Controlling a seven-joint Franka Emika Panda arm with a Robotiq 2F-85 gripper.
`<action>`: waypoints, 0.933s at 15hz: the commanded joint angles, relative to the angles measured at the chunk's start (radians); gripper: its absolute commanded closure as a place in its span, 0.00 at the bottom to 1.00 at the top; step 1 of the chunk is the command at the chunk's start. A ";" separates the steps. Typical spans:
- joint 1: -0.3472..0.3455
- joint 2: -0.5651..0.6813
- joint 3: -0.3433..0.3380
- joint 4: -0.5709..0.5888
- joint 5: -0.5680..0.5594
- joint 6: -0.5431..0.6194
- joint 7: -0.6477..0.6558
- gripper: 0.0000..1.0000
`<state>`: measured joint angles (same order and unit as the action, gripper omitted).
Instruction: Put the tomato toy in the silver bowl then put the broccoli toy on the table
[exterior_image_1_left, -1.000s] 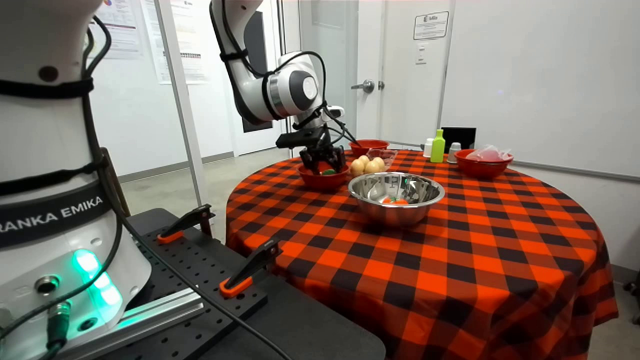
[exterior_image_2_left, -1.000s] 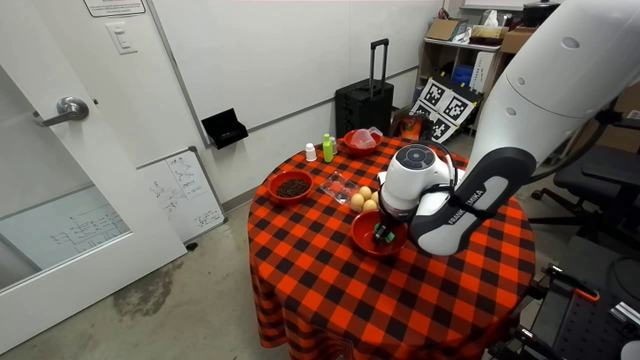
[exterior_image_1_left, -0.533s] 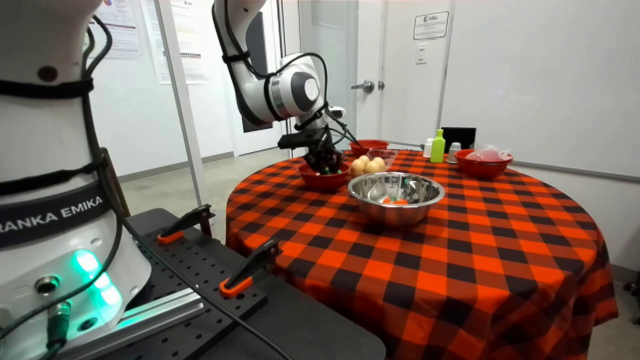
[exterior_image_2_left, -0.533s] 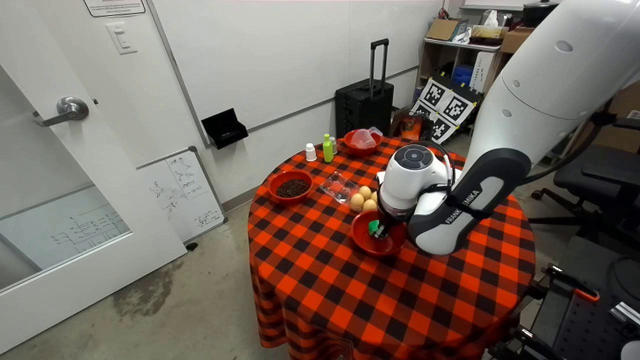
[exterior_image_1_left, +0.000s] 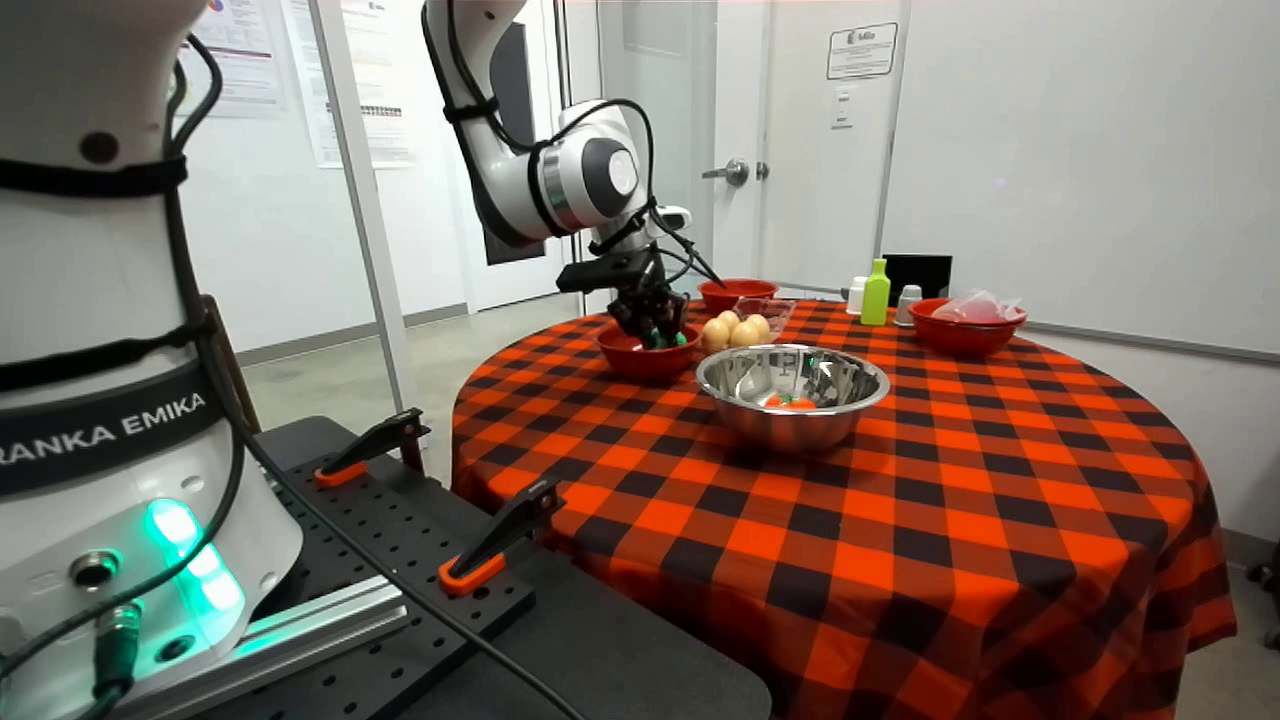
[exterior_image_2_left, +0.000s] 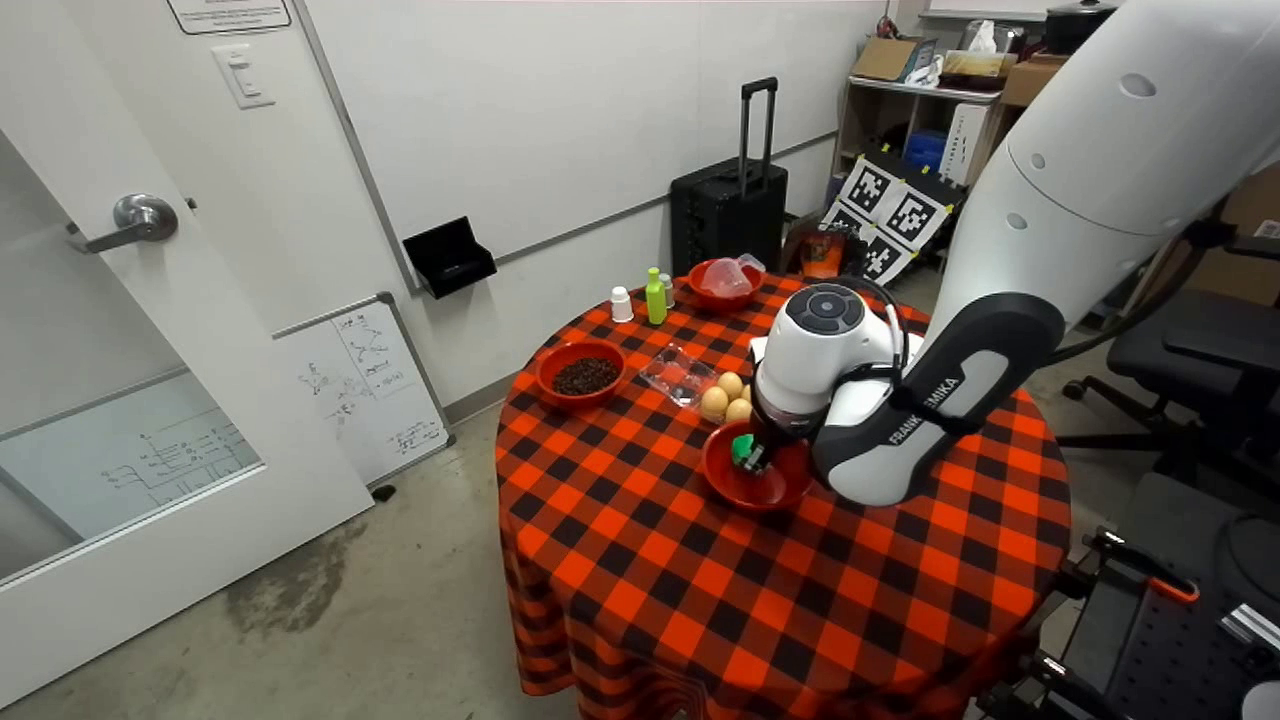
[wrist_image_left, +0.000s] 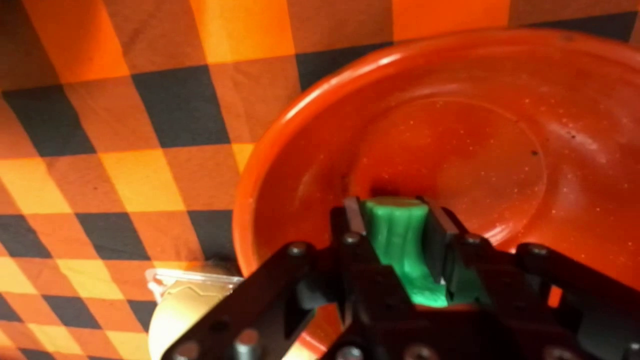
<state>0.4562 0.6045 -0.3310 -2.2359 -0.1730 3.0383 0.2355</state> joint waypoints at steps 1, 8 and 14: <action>0.067 -0.060 -0.053 -0.038 -0.009 0.007 0.026 0.93; 0.241 -0.186 -0.201 -0.168 -0.047 -0.007 0.095 0.93; 0.569 -0.266 -0.504 -0.323 -0.099 -0.007 0.237 0.93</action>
<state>0.8609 0.3974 -0.6823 -2.4786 -0.2215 3.0391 0.3879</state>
